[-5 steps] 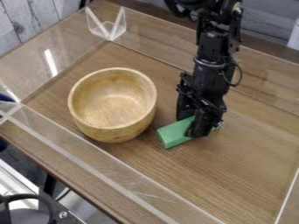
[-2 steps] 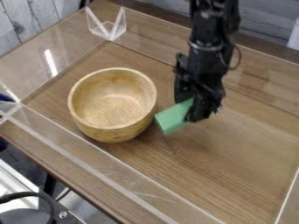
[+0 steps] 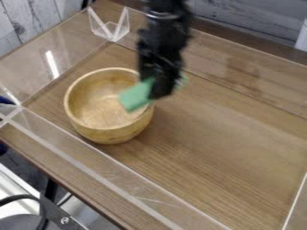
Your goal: Put the green block in the brown bowl
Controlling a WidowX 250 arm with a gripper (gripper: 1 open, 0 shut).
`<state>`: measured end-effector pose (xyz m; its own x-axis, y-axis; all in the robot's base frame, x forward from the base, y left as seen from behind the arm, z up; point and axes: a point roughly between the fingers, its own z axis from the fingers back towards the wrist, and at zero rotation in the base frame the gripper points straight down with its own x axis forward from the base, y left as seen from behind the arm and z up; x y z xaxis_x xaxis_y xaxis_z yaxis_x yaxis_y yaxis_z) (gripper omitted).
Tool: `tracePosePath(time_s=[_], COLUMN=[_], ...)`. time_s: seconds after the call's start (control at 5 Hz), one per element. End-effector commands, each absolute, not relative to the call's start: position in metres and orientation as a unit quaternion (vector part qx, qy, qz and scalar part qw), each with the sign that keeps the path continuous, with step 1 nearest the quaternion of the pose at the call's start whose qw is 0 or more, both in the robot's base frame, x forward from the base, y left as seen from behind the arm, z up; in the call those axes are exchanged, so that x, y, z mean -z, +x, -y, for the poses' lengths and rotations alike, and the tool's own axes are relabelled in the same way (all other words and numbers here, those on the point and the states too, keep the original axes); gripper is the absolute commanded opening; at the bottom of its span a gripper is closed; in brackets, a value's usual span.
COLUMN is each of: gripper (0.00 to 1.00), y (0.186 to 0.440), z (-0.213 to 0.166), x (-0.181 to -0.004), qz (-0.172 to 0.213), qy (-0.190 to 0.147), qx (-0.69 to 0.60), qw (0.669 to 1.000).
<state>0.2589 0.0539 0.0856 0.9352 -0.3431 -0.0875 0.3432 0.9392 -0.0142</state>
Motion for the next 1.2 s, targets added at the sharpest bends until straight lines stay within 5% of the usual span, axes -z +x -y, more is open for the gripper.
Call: tracePosePath(time_s=[0.0, 0.2, 0.4, 1.0], gripper=[0.0, 0.0, 1.0, 1.0], y=[0.263, 0.255, 0.248, 0.261], z=[-0.096, -0.124, -0.147, -0.158], x=[-0.106, -0.108, -0.102, -0.075], qz=[0.0, 0.011, 0.011, 0.012], qy=[0.024, 0.03, 0.024, 0.017], qx=[0.154, 0.137, 0.133, 0.143], qw=[0.988, 0.99, 0.991, 0.989])
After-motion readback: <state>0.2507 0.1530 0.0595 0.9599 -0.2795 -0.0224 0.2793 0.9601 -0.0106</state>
